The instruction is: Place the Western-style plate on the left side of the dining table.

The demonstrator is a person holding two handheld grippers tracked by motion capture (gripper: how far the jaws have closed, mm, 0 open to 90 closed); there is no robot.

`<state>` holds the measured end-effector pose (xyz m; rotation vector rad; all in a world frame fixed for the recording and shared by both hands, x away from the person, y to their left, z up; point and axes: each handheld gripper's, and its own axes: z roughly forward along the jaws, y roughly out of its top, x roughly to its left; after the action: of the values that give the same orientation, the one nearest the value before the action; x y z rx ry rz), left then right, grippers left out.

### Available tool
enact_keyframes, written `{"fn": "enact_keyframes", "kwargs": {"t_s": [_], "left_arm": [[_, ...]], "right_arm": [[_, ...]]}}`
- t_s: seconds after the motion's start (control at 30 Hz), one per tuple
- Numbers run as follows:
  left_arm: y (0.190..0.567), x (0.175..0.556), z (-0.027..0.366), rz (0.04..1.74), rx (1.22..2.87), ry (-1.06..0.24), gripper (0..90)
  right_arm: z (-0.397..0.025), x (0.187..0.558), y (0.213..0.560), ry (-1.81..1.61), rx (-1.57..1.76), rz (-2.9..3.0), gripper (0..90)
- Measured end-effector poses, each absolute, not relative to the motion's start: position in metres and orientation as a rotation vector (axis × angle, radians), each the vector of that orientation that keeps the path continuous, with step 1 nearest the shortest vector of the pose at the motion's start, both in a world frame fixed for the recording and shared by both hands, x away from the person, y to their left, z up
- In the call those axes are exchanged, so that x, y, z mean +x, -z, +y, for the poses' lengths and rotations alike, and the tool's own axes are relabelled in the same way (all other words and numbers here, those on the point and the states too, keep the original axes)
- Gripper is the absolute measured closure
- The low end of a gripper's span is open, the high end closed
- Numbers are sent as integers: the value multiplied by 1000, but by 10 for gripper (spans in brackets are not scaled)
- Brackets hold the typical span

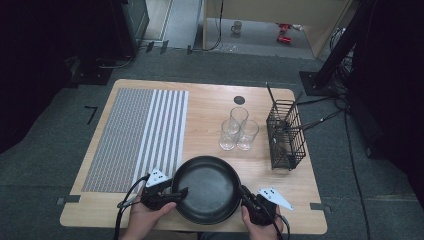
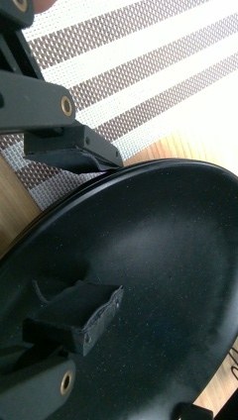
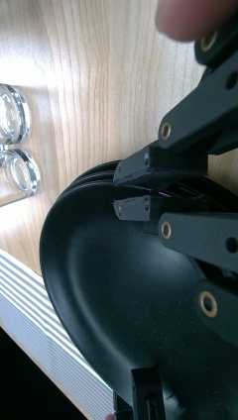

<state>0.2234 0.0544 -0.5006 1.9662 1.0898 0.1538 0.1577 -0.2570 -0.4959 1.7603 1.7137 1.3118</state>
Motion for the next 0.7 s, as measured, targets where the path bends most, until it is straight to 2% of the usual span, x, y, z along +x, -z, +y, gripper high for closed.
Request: {"fn": "enact_keyframes", "kwargs": {"t_s": [0.7], "left_arm": [[502,224,54,1092,1952,-154,389]], "right_arm": [[-253,155,496,-1281,1769,1671,864]]}}
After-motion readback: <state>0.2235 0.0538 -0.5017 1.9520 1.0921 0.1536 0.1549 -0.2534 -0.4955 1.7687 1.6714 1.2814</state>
